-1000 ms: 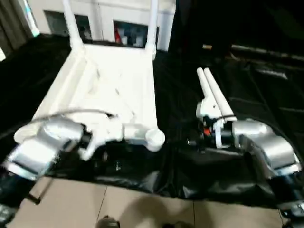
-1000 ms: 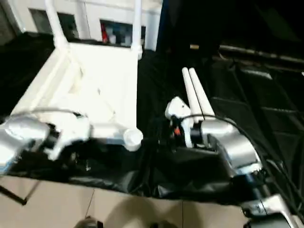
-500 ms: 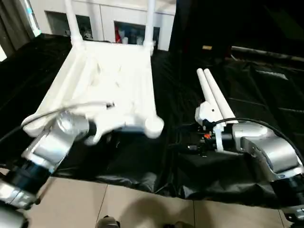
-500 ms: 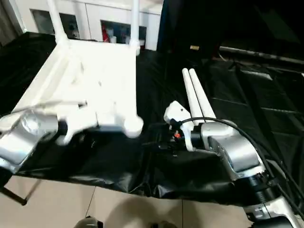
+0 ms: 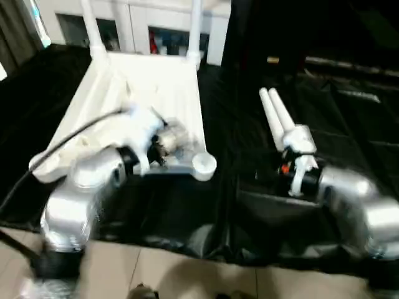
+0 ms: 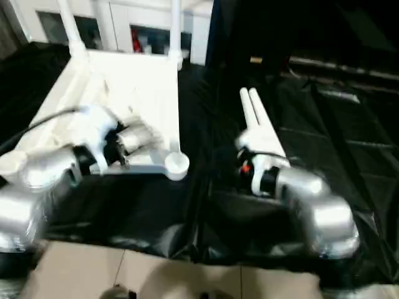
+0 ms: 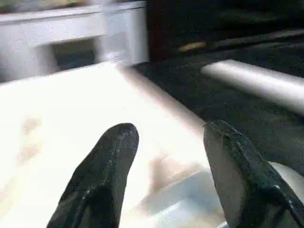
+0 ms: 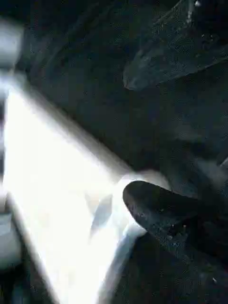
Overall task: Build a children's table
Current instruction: Pick table leg
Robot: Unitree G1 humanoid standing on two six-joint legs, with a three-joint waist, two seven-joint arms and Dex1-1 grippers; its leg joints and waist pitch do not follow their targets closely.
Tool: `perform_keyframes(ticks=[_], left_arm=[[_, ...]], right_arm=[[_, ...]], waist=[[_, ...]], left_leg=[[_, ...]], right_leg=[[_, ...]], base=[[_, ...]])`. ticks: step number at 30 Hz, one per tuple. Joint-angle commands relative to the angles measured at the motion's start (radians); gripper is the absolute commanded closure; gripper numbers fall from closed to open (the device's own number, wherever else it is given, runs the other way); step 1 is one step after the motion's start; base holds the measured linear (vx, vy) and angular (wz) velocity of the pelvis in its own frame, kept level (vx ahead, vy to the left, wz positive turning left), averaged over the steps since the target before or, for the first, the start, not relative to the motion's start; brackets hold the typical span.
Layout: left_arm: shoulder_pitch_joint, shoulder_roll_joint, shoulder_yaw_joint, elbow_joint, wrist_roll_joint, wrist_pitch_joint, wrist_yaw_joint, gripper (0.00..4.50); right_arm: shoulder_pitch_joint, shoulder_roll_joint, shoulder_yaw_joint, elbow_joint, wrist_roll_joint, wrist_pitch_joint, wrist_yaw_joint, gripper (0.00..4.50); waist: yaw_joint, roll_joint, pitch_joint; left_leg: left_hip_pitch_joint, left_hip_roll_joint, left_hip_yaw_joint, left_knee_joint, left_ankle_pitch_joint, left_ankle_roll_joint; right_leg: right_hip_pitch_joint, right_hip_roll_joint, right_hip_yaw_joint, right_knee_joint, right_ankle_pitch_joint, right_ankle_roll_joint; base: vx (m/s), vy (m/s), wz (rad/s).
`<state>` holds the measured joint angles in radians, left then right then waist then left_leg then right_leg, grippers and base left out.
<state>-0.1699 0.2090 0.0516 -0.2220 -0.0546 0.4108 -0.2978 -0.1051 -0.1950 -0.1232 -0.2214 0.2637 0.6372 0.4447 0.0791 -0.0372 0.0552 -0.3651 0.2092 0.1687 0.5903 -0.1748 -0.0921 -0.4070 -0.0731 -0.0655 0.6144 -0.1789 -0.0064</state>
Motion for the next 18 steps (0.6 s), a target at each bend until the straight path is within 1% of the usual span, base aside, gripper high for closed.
perform_keyframes(ticks=[1,2,3,4,5,6,7,8,9,10,11,12,13,14,15,16,17,18], left_arm=[[0.014,-0.031,0.021,-0.052,0.053,-0.012,0.104,1.82],[0.022,-0.042,0.027,-0.067,0.060,0.003,0.124,1.82],[0.032,-0.033,0.015,-0.082,0.083,0.001,0.135,1.82],[0.035,-0.029,0.013,-0.091,0.089,0.011,0.139,1.82],[0.038,-0.023,0.010,-0.101,0.097,0.026,0.144,1.82],[0.034,-0.025,0.015,-0.107,0.085,0.028,0.138,1.82],[0.032,-0.028,0.016,-0.108,0.078,0.025,0.135,1.82],[0.032,-0.027,0.017,-0.106,0.076,0.021,0.134,1.82],[0.032,-0.024,0.019,-0.102,0.073,0.013,0.132,1.82],[0.033,-0.026,0.023,-0.098,0.070,0.005,0.135,1.82],[0.032,-0.035,0.038,-0.098,0.066,0.011,0.153,1.82],[0.030,-0.047,0.058,-0.091,0.047,0.013,0.157,1.82],[0.055,-0.061,0.069,-0.091,0.036,0.008,0.163,1.82],[0.089,-0.063,0.061,-0.108,0.041,-0.004,0.162,1.82],[0.101,-0.065,0.056,-0.120,0.040,-0.002,0.159,1.82],[0.121,-0.070,0.052,-0.147,0.032,0.003,0.155,1.82],[0.136,-0.087,0.056,-0.161,0.018,0.001,0.161,1.82],[0.146,-0.101,0.062,-0.170,0.004,0.013,0.167,1.82]], right_arm=[[0.041,0.028,-0.028,-0.072,-0.029,-0.001,-0.089,0.95],[0.057,0.040,-0.025,-0.088,-0.035,0.000,-0.107,0.95],[0.068,0.059,-0.024,-0.099,-0.038,-0.006,-0.134,0.95],[0.070,0.068,-0.021,-0.102,-0.038,-0.008,-0.146,0.95],[0.072,0.081,-0.015,-0.105,-0.039,-0.012,-0.165,0.95],[0.067,0.082,-0.004,-0.096,-0.037,-0.031,-0.158,0.95],[0.060,0.082,0.007,-0.088,-0.042,-0.048,-0.152,0.95],[0.056,0.083,0.011,-0.087,-0.045,-0.052,-0.153,0.95],[0.049,0.086,0.020,-0.084,-0.051,-0.062,-0.155,0.95],[0.036,0.084,0.024,-0.077,-0.054,-0.074,-0.152,0.95],[0.012,0.075,0.020,-0.065,-0.050,-0.075,-0.143,0.95],[-0.018,0.071,0.017,-0.039,-0.045,-0.086,-0.132,0.95],[-0.038,0.063,0.016,0.003,-0.055,-0.114,-0.127,0.95],[-0.057,0.053,0.019,0.034,-0.077,-0.131,-0.139,0.95],[-0.061,0.054,0.015,0.036,-0.074,-0.129,-0.141,0.95],[-0.064,0.060,0.011,0.027,-0.061,-0.121,-0.146,0.95],[-0.056,0.065,0.012,0.017,-0.050,-0.127,-0.143,0.95],[-0.046,0.068,0.019,0.003,-0.048,-0.129,-0.143,0.95]], waist=[[-0.002,0.025,-0.059],[-0.004,0.023,-0.057],[-0.005,0.020,-0.057],[-0.008,0.030,-0.053],[-0.005,0.048,-0.052],[-0.013,0.037,-0.048],[-0.014,0.048,-0.047],[-0.017,0.044,-0.047],[-0.019,0.046,-0.049],[-0.019,0.050,-0.050],[-0.021,0.045,-0.050],[-0.022,0.035,-0.054],[-0.030,0.018,-0.053],[-0.035,-0.010,-0.053],[-0.028,0.021,-0.051],[-0.033,0.014,-0.055],[-0.034,0.017,-0.054],[-0.038,0.007,-0.057]], left_leg=[[0.010,0.013,-0.005,-0.074,-0.307,-0.016],[0.011,0.013,-0.004,-0.074,-0.325,-0.016],[0.013,0.010,-0.007,-0.075,-0.352,-0.014],[0.013,0.009,-0.011,-0.078,-0.380,-0.016],[0.016,0.008,-0.016,-0.079,-0.397,-0.021],[0.015,0.005,-0.017,-0.079,-0.423,-0.018],[0.018,0.002,-0.019,-0.078,-0.438,-0.017],[0.017,0.001,-0.019,-0.077,-0.438,-0.013],[0.010,-0.001,-0.020,-0.077,-0.417,-0.009],[0.009,-0.002,-0.018,-0.075,-0.406,-0.004],[0.008,-0.003,-0.018,-0.074,-0.402,-0.002],[0.005,-0.004,-0.018,-0.072,-0.380,0.001],[0.000,0.000,-0.014,-0.072,-0.364,0.004],[-0.008,0.000,-0.012,-0.071,-0.346,0.009],[0.001,0.003,-0.015,-0.074,-0.348,0.003],[0.003,0.004,-0.013,-0.071,-0.345,0.001],[0.002,0.006,-0.014,-0.076,-0.351,-0.001],[0.001,0.008,-0.014,-0.077,-0.356,-0.003]], right_leg=[[0.042,-0.042,0.039,-0.099,-0.380,-0.078],[0.038,-0.040,0.038,-0.105,-0.395,-0.068],[0.036,-0.040,0.034,-0.108,-0.429,-0.051],[0.032,-0.039,0.032,-0.115,-0.462,-0.035],[0.031,-0.042,0.029,-0.114,-0.474,-0.032],[0.030,-0.039,0.025,-0.123,-0.499,-0.018],[0.028,-0.039,0.023,-0.128,-0.516,-0.013],[0.028,-0.040,0.023,-0.128,-0.522,-0.012],[0.033,-0.042,0.024,-0.126,-0.525,-0.010],[0.030,-0.042,0.025,-0.127,-0.536,-0.009],[0.029,-0.042,0.025,-0.128,-0.543,-0.007],[0.033,-0.045,0.023,-0.120,-0.548,-0.009],[0.032,-0.045,0.024,-0.127,-0.544,-0.007],[0.036,-0.046,0.023,-0.123,-0.544,0.001],[0.027,-0.049,0.026,-0.121,-0.547,-0.004],[0.025,-0.046,0.030,-0.121,-0.515,-0.002],[0.025,-0.044,0.030,-0.119,-0.503,-0.004],[0.028,-0.042,0.030,-0.117,-0.475,-0.007]], base=[[0.000,0.000,0.00],[0.000,0.000,0.00],[0.000,0.000,0.00],[0.000,0.000,0.00],[0.000,0.000,0.00],[0.000,0.000,0.00],[0.000,0.000,0.00],[0.000,0.000,0.00],[0.000,0.000,0.00],[0.000,0.000,0.00],[0.000,0.000,0.00],[0.000,0.000,0.00],[0.000,0.000,0.00],[0.000,0.000,0.00],[0.000,0.000,0.00],[0.000,0.000,0.00],[0.000,0.000,0.00],[0.000,0.000,0.00]])
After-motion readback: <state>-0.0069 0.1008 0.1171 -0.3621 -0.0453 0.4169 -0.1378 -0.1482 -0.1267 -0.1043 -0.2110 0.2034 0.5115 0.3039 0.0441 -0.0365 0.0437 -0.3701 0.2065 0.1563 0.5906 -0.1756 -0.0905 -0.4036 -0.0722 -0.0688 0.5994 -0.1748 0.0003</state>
